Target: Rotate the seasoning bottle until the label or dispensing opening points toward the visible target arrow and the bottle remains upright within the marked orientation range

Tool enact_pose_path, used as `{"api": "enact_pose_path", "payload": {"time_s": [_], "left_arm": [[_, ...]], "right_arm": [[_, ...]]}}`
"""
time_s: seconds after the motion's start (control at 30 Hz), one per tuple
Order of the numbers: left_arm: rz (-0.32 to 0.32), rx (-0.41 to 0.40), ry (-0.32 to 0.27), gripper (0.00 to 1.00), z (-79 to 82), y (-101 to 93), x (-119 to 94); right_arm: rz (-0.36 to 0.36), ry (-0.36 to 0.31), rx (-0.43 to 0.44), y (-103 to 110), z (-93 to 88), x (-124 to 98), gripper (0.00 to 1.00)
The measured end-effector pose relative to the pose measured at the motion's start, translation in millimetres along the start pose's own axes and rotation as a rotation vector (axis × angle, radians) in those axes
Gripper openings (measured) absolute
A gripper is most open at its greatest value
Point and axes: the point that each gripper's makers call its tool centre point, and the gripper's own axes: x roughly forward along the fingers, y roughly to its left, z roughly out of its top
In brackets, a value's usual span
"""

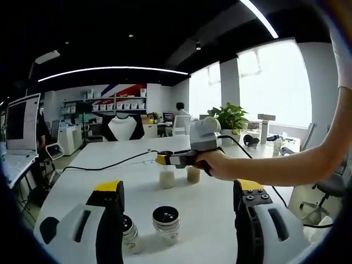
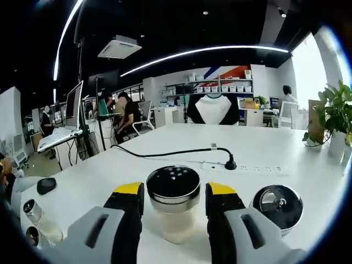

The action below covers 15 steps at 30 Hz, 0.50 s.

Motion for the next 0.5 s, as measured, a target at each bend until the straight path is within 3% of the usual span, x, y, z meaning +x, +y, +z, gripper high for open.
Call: {"api": "enact_pose_path", "payload": {"time_s": [0.5], "left_arm": [[0.023,-0.002,0.039,0.85,-9.0,8.6,-3.0]], "right_arm": [[-0.043,-0.025,-0.019,-0.4,8.2,2.8,0.36]]}}
